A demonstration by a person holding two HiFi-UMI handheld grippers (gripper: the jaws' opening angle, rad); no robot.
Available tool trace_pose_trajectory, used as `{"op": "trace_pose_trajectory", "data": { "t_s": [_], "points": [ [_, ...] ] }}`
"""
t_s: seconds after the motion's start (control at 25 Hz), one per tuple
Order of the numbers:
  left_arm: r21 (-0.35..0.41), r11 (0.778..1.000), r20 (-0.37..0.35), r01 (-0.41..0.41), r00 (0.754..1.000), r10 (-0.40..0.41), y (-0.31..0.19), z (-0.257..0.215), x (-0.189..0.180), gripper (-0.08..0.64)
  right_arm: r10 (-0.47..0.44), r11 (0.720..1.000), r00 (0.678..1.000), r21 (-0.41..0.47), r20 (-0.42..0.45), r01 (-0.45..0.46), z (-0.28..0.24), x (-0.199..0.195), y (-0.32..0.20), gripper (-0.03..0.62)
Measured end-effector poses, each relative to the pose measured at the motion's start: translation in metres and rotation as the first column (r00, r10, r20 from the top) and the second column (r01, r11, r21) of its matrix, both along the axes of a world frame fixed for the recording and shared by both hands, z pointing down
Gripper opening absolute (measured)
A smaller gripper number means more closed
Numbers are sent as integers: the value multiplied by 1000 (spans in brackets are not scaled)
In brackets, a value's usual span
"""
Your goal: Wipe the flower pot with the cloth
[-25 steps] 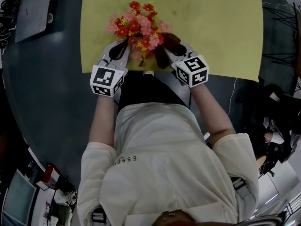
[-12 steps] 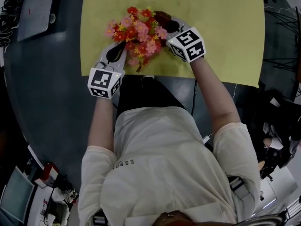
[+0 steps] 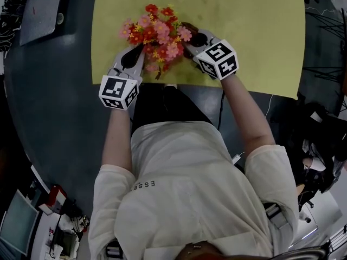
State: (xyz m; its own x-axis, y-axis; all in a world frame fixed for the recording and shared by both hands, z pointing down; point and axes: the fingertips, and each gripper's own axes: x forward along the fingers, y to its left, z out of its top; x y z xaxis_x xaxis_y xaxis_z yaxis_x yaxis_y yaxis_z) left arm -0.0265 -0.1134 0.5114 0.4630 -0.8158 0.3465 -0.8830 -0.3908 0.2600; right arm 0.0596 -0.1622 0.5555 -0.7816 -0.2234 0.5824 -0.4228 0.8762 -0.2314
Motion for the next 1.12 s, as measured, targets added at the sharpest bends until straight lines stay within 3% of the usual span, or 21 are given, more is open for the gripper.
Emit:
{"op": "trace_pose_trajectory", "data": {
  "t_s": [0.48,0.72,0.84,1.12],
  "points": [
    [-7,995,-46,-101,994,100,0,0,6,12,103,993,995,-63,-14,-104,2,12,52,58],
    [-21,986,14,-168,986,169,13,3,12,12,188,969,981,-168,35,-180,-4,12,75,58],
    [-35,986,6,-165,986,165,21,4,14,12,222,965,975,-140,4,-220,-12,24,71,58],
    [-47,994,7,-97,995,97,24,6,16,12,153,987,988,-45,-28,-154,-33,43,32,58]
  ]
}}
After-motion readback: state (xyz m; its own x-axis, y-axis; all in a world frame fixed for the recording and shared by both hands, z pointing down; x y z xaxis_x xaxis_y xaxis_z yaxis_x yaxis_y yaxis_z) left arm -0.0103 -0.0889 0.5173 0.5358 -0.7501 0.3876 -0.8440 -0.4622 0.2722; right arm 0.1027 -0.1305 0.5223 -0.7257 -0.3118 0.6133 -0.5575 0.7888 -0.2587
